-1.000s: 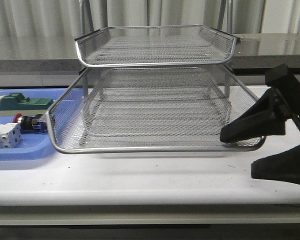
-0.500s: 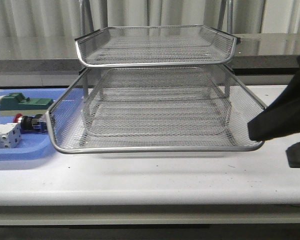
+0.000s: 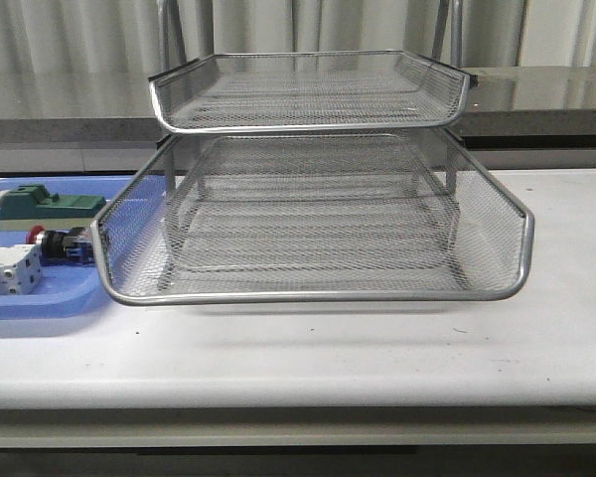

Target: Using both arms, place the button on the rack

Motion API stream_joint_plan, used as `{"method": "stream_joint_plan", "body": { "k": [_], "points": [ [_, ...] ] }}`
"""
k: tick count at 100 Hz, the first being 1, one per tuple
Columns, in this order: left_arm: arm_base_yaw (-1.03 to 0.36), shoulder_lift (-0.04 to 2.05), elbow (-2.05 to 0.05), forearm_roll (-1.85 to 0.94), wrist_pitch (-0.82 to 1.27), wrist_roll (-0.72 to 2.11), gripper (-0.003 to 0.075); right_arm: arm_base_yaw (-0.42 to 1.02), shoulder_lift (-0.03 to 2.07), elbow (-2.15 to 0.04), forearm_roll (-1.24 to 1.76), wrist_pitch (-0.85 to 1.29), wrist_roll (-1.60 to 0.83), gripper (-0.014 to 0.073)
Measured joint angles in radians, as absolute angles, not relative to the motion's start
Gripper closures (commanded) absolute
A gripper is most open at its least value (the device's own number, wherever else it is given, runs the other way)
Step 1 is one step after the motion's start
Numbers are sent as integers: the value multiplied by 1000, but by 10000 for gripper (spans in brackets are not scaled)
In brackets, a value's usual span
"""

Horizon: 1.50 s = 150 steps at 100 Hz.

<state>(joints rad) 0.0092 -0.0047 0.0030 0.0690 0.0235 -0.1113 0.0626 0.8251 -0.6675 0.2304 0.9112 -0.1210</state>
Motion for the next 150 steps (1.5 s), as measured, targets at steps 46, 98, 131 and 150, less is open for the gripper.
{"method": "stream_joint_plan", "body": {
  "k": [46, 98, 131, 150],
  "points": [
    [9, -5, 3, 69, 23, -111, 740, 63, 579, -731, 21, 1013, 9, 120],
    [9, -5, 3, 69, 23, -111, 740, 63, 536, -731, 0, 1019, 11, 664],
    [9, -5, 3, 69, 23, -111, 740, 63, 536, -731, 0, 1020, 11, 664],
    [9, -5, 3, 69, 23, -111, 740, 63, 536, -731, 0, 1022, 11, 664]
  ]
}}
